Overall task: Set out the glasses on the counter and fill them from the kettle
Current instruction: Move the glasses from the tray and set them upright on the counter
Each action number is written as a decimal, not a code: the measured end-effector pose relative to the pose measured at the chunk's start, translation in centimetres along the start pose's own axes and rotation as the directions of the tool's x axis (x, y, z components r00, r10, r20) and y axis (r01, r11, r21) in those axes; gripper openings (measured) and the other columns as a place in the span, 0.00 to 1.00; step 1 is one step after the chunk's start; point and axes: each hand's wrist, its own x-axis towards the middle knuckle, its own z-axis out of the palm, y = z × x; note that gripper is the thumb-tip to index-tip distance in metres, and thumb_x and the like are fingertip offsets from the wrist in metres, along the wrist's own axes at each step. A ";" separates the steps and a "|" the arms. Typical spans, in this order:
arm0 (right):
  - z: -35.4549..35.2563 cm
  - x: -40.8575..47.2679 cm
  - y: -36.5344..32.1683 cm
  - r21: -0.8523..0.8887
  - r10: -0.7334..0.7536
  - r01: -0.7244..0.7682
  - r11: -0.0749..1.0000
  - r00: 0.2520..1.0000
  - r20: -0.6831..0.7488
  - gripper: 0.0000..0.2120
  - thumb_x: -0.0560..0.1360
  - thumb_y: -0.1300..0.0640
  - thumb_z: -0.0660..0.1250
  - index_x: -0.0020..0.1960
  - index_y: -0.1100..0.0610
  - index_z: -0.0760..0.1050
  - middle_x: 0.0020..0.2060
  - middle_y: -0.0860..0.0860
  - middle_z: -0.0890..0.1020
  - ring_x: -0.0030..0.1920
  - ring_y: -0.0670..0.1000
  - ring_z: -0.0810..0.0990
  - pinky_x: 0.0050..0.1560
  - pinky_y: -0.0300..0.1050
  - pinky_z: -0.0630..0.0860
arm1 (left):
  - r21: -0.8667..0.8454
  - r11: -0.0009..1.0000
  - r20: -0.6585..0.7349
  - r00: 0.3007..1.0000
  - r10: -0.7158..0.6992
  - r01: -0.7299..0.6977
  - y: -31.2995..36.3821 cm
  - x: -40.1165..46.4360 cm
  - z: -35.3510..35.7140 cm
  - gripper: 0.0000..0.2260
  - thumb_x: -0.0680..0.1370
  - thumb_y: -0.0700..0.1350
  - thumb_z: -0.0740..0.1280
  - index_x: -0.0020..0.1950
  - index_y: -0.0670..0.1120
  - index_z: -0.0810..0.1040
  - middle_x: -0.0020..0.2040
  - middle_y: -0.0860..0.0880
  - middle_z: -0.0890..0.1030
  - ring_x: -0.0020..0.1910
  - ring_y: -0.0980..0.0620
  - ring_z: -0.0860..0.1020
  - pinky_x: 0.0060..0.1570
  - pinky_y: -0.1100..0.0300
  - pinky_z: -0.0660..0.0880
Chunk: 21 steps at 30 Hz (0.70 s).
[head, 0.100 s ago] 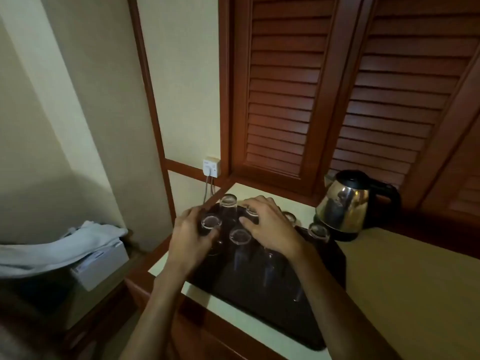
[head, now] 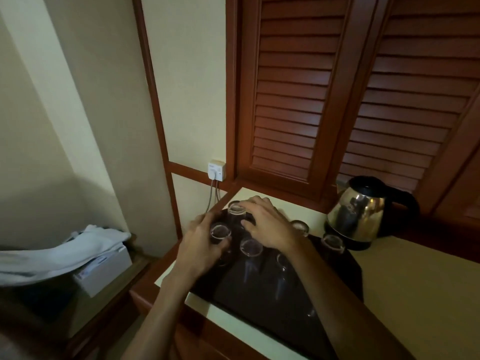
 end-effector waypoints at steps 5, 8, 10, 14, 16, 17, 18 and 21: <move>2.6 5.7 0.1 -0.179 0.020 0.011 0.984 0.985 0.172 0.28 0.81 0.57 0.66 0.79 0.47 0.63 0.78 0.53 0.64 0.76 0.57 0.63 0.70 0.57 0.67 | 0.238 0.958 0.255 0.962 0.099 -0.162 -0.7 3.2 -0.8 0.33 0.77 0.63 0.69 0.79 0.58 0.62 0.75 0.49 0.71 0.73 0.47 0.71 0.70 0.47 0.72; 3.8 7.3 0.6 -0.184 0.036 0.002 0.983 0.978 0.206 0.28 0.80 0.59 0.67 0.78 0.47 0.65 0.76 0.53 0.67 0.74 0.57 0.65 0.70 0.58 0.68 | 0.266 0.938 0.327 0.936 0.130 -0.223 -1.4 4.7 -1.1 0.27 0.77 0.68 0.65 0.72 0.58 0.70 0.68 0.52 0.78 0.64 0.52 0.78 0.63 0.51 0.78; 4.1 8.1 1.1 -0.164 0.026 0.013 0.986 0.972 0.233 0.28 0.80 0.61 0.67 0.78 0.49 0.65 0.73 0.53 0.69 0.72 0.57 0.66 0.68 0.57 0.70 | 0.247 0.937 0.367 0.919 0.146 -0.248 -1.7 5.5 -1.3 0.22 0.77 0.67 0.65 0.66 0.57 0.74 0.62 0.54 0.80 0.57 0.56 0.80 0.57 0.56 0.79; 3.9 10.1 2.0 -0.166 0.027 0.021 0.986 0.959 0.281 0.27 0.79 0.63 0.68 0.76 0.51 0.67 0.70 0.54 0.71 0.69 0.56 0.69 0.63 0.52 0.73 | 0.265 0.919 0.461 0.875 0.147 -0.294 -1.3 7.1 -2.0 0.19 0.79 0.60 0.69 0.66 0.53 0.74 0.61 0.54 0.80 0.55 0.57 0.79 0.51 0.65 0.74; 3.5 11.3 2.0 -0.246 0.026 0.059 0.967 0.944 0.330 0.26 0.77 0.62 0.70 0.73 0.52 0.68 0.68 0.55 0.72 0.68 0.57 0.70 0.58 0.49 0.71 | 0.331 0.869 0.514 0.843 0.161 -0.368 -0.5 7.9 -2.5 0.19 0.79 0.57 0.69 0.68 0.52 0.73 0.64 0.51 0.78 0.60 0.54 0.78 0.57 0.61 0.74; 3.3 11.9 1.9 -0.300 0.021 0.097 0.949 0.930 0.368 0.26 0.76 0.60 0.71 0.72 0.53 0.69 0.67 0.55 0.72 0.68 0.58 0.69 0.58 0.50 0.70 | 0.395 0.806 0.536 0.823 0.187 -0.441 0.1 8.0 -2.5 0.21 0.80 0.55 0.69 0.70 0.51 0.73 0.67 0.49 0.77 0.65 0.51 0.76 0.63 0.57 0.73; 3.1 12.4 1.5 -0.355 0.011 0.144 0.924 0.917 0.399 0.26 0.76 0.58 0.71 0.72 0.53 0.68 0.68 0.56 0.72 0.68 0.58 0.68 0.60 0.52 0.68 | 0.470 0.711 0.561 0.799 0.218 -0.523 0.6 8.1 -2.3 0.23 0.79 0.53 0.70 0.72 0.50 0.71 0.70 0.48 0.75 0.70 0.48 0.73 0.70 0.53 0.68; 3.0 14.1 0.5 -0.454 -0.041 0.287 0.843 0.877 0.480 0.23 0.77 0.57 0.68 0.71 0.55 0.70 0.69 0.57 0.73 0.70 0.58 0.66 0.67 0.55 0.65 | 0.571 0.455 0.687 0.701 0.192 -0.684 2.4 8.1 -0.8 0.26 0.78 0.51 0.71 0.75 0.48 0.71 0.75 0.45 0.70 0.76 0.42 0.65 0.78 0.43 0.56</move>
